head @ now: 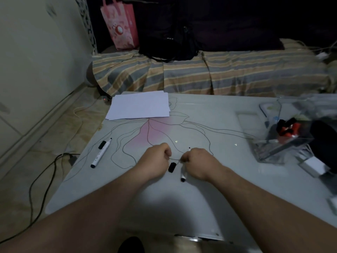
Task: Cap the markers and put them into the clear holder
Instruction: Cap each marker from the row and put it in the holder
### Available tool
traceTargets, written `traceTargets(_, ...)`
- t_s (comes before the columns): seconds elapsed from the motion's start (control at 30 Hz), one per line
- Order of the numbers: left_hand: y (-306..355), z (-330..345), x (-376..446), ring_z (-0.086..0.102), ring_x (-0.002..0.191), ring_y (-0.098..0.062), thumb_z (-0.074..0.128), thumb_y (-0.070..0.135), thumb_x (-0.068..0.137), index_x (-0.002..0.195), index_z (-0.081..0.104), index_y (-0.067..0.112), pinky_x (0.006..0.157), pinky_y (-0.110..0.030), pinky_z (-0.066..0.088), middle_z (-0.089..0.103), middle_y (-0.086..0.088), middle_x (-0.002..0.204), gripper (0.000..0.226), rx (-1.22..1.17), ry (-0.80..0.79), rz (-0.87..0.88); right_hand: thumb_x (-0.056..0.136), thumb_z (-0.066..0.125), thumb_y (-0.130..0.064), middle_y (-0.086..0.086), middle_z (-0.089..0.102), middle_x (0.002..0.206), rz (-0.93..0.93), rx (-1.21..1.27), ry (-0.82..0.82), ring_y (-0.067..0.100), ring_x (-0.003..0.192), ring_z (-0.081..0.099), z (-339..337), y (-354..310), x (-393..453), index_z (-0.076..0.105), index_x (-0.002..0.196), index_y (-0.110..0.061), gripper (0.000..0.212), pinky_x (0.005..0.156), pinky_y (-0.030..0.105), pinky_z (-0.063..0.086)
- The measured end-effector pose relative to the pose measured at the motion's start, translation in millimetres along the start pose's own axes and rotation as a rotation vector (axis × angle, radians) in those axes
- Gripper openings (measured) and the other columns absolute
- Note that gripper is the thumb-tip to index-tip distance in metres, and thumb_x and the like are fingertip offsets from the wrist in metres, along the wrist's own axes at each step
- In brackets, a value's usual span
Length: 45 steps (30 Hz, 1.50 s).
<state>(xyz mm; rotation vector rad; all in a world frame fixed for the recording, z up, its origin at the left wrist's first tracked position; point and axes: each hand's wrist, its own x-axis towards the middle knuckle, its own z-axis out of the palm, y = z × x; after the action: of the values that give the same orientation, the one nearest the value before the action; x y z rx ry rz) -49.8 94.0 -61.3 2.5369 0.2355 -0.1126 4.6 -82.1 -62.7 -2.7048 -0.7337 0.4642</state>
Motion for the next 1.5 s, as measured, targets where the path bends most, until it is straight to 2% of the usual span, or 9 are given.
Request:
traceTargets(0.1, 0, 3, 3, 0.059, 0.092, -0.018, 0.055, 0.034, 0.086, 0.098, 0.059, 0.034, 0.078, -0.033, 0.049, 0.064, 0.004, 0.098, 0.013, 0.007, -0.052, -0.037, 0.089, 0.052, -0.033, 0.009, 0.064, 0.118, 0.054, -0.02, 0.049, 0.028, 0.11, 0.06, -2, 12, -3, 0.073, 0.111, -0.023, 0.033, 0.086, 0.031, 0.049)
traceTargets(0.2, 5, 11, 2, 0.057, 0.096, -0.018, 0.067, 0.054, 0.077, 0.109, 0.061, 0.039, 0.082, -0.032, 0.048, 0.057, 0.004, 0.101, 0.036, 0.144, -0.136, 0.022, 0.094, 0.054, -0.034, 0.004, 0.054, 0.111, 0.08, -0.043, 0.084, 0.028, 0.109, 0.058, 0, 30, -10, 0.066, 0.11, -0.027, 0.021, 0.087, 0.033, 0.049)
traceTargets(0.33, 14, 21, 6, 0.063, 0.101, -0.018, 0.075, 0.037, 0.079, 0.117, 0.067, 0.034, 0.087, -0.028, 0.051, 0.065, 0.003, 0.111, 0.039, 0.127, -0.105, 0.068, 0.096, 0.05, -0.021, 0.007, 0.051, 0.102, 0.108, 0.074, 0.138, 0.034, 0.099, 0.056, -7, 47, -17, 0.052, 0.107, -0.021, 0.012, 0.076, 0.033, 0.04)
traceTargets(0.5, 29, 19, 14, 0.064, 0.078, 0.012, 0.078, 0.02, 0.085, 0.102, 0.077, 0.032, 0.067, 0.0, 0.041, 0.073, 0.017, 0.093, 0.022, -0.262, -0.003, 0.087, 0.096, 0.048, -0.013, 0.007, 0.058, 0.09, 0.087, 0.291, 0.317, 0.033, 0.082, 0.052, -31, 53, -28, 0.038, 0.105, -0.019, 0.015, 0.07, 0.04, 0.04)
traceTargets(0.67, 40, 21, 18, 0.068, 0.076, 0.001, 0.081, 0.007, 0.08, 0.09, 0.077, 0.034, 0.079, -0.014, 0.051, 0.078, 0.009, 0.088, 0.029, -0.487, 0.015, 0.095, 0.097, 0.051, -0.025, -0.001, 0.067, 0.092, 0.113, 0.431, 0.404, 0.023, 0.084, 0.061, -56, 51, -43, 0.049, 0.123, -0.028, 0.025, 0.076, 0.038, 0.05)
traceTargets(0.83, 41, 22, 21, 0.07, 0.08, -0.003, 0.083, 0.012, 0.079, 0.091, 0.078, 0.037, 0.078, -0.013, 0.051, 0.078, 0.01, 0.089, 0.028, -0.507, 0.022, 0.099, 0.093, 0.054, -0.056, -0.017, 0.065, 0.063, 0.092, 0.411, 0.421, 0.007, 0.063, 0.059, -71, 59, -55, 0.069, 0.092, -0.031, 0.029, 0.063, 0.028, 0.049)
traceTargets(1.2, 51, 21, 21, 0.066, 0.083, -0.004, 0.082, 0.019, 0.081, 0.103, 0.078, 0.036, 0.077, -0.015, 0.049, 0.075, 0.013, 0.093, 0.028, -0.459, 0.055, 0.123, 0.091, 0.053, -0.059, -0.015, 0.066, 0.082, 0.003, -0.005, 0.361, 0.012, 0.085, 0.059, -71, 62, -60, 0.07, 0.106, -0.044, 0.026, 0.07, 0.034, 0.055)
traceTargets(1.37, 55, 19, 22, 0.06, 0.074, 0.002, 0.071, 0.022, 0.088, 0.112, 0.073, 0.043, 0.08, -0.016, 0.047, 0.071, 0.017, 0.089, 0.032, -0.48, 0.1, 0.111, 0.092, 0.053, -0.058, -0.013, 0.067, 0.078, 0.044, 0.095, 0.38, 0.01, 0.079, 0.06, -74, 65, -59, 0.071, 0.099, -0.043, 0.024, 0.068, 0.033, 0.055)
traceTargets(1.5, 55, 18, 23, 0.074, 0.086, -0.011, 0.076, 0.008, 0.085, 0.096, 0.069, 0.02, 0.086, -0.028, 0.056, 0.077, 0.003, 0.096, 0.018, -0.714, 0.087, -0.005, 0.092, 0.053, -0.059, -0.011, 0.069, 0.079, 0.062, 0.156, 0.388, 0.009, 0.079, 0.06, -72, 69, -58, 0.071, 0.098, -0.042, 0.026, 0.072, 0.035, 0.056)
